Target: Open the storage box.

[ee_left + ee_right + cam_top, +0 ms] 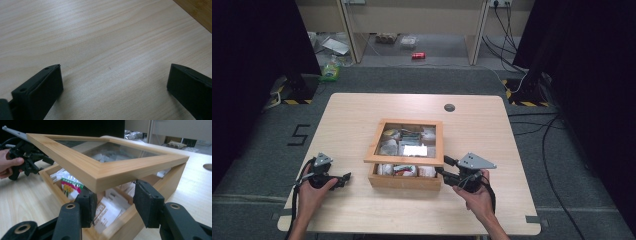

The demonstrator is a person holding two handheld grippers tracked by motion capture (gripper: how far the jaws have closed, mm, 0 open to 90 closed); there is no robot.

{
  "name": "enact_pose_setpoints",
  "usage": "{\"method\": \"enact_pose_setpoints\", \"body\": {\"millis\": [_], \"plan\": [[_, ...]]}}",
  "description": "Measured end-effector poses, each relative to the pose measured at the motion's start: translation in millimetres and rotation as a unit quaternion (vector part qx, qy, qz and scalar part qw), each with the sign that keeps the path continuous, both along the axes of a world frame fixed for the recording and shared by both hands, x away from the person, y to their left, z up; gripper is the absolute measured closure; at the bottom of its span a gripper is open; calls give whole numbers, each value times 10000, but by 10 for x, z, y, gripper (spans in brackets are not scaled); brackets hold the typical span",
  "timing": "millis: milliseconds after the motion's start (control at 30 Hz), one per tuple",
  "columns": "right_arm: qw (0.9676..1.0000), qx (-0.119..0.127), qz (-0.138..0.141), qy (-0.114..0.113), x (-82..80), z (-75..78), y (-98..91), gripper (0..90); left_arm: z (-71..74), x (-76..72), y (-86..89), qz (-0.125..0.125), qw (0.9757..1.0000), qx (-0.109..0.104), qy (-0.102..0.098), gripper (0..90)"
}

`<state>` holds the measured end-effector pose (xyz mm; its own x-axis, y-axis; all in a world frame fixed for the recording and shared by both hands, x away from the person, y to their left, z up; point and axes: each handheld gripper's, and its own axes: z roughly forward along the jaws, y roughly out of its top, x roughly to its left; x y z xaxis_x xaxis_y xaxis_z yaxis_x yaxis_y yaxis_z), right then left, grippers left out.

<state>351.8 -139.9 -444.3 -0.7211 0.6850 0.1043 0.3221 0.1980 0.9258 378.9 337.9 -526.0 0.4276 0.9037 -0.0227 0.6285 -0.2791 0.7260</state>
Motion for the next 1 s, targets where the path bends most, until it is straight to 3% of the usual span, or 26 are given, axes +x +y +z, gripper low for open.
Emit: {"method": "enact_pose_setpoints", "body": {"millis": [133,233,433,800,1000], "plan": [[9998,-39,-40,-197,51,37,-6,526,0,0,0,0,10000,-2,-1,0],[9992,-20,-67,-402,96,155,2,528,0,0,1,-3,10000,3,2,0],[9988,-26,-154,-454,191,324,26,511,0,0,0,1,10000,-1,0,0],[9979,290,-382,-447,428,522,93,455,1,0,0,-1,10000,3,4,0],[9972,267,-491,-500,529,608,122,455,0,0,0,-2,10000,4,2,0]]}}
